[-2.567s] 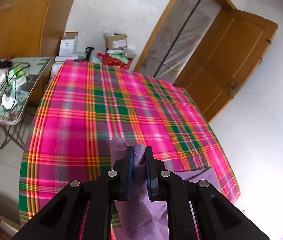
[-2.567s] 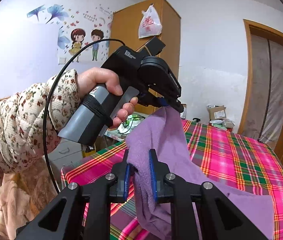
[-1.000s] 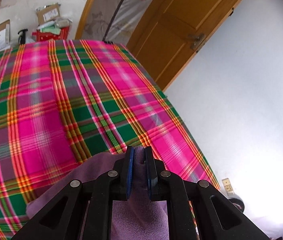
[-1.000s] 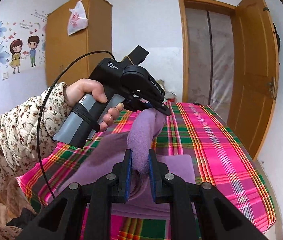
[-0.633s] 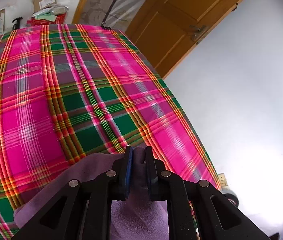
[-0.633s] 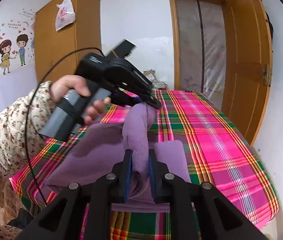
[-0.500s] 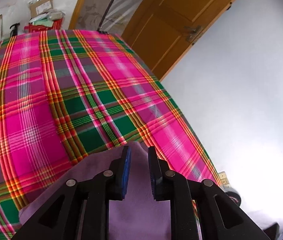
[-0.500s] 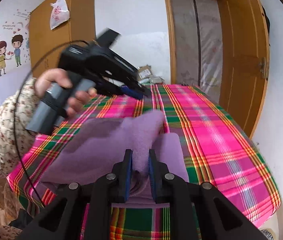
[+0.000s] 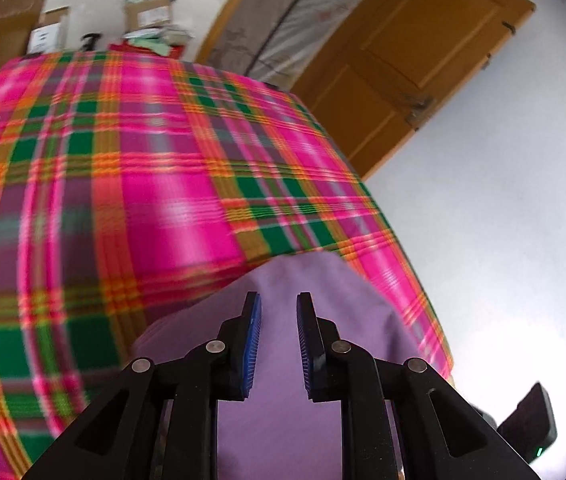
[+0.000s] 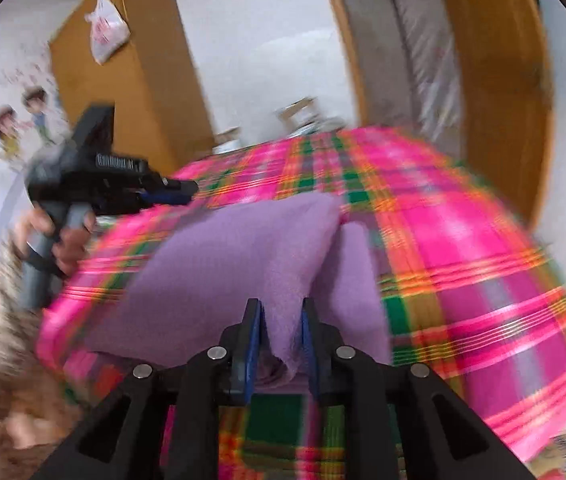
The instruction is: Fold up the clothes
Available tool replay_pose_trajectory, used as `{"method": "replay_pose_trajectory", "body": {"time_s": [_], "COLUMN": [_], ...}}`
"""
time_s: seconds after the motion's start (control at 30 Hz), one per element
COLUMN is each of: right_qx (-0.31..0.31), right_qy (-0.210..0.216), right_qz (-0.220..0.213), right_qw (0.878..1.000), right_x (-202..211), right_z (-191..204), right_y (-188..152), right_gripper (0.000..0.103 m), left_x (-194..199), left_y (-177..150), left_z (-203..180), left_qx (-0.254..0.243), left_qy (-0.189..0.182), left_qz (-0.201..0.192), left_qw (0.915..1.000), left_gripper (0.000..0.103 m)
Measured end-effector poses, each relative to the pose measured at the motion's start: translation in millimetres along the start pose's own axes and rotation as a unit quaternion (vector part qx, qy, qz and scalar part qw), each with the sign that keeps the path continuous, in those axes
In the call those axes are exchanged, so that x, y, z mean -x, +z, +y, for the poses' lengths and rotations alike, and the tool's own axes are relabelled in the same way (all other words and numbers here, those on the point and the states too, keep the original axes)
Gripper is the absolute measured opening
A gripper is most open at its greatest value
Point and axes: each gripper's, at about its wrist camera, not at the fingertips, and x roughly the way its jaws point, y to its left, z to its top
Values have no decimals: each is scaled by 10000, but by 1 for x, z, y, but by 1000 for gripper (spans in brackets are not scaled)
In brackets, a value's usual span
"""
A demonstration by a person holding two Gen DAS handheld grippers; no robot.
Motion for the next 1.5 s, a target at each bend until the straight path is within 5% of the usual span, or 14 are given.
{"method": "replay_pose_trajectory", "body": {"time_s": [0.23, 0.63, 0.7, 0.8, 1.1, 1.5], "right_qx": [-1300, -1202, -1206, -1111, -562, -987], "right_qy": [970, 1581, 1510, 1449, 1438, 1185], "right_qz": [168, 1258, 1354, 1352, 747, 1026], "right_qw": [9866, 9720, 9718, 9738, 9852, 9827], "right_x": [-3, -74, -84, -90, -62, -81], "right_z": [-59, -69, -70, -69, -54, -97], "right_y": [13, 55, 63, 69, 88, 64], "right_gripper": [46, 48, 42, 14, 10, 15], "left_x": [25, 33, 34, 34, 26, 15], "left_y": [-41, -83, -85, -87, -82, -82], "left_z": [29, 30, 29, 29, 26, 13], "left_qx": [261, 176, 141, 139, 180, -125], "left_qy": [9, -23, -6, 18, 24, 163], "left_qz": [-130, -28, -40, -26, 25, 119], "left_qw": [9996, 9998, 9999, 9999, 9998, 9997], "left_gripper": [19, 19, 19, 19, 22, 23]}}
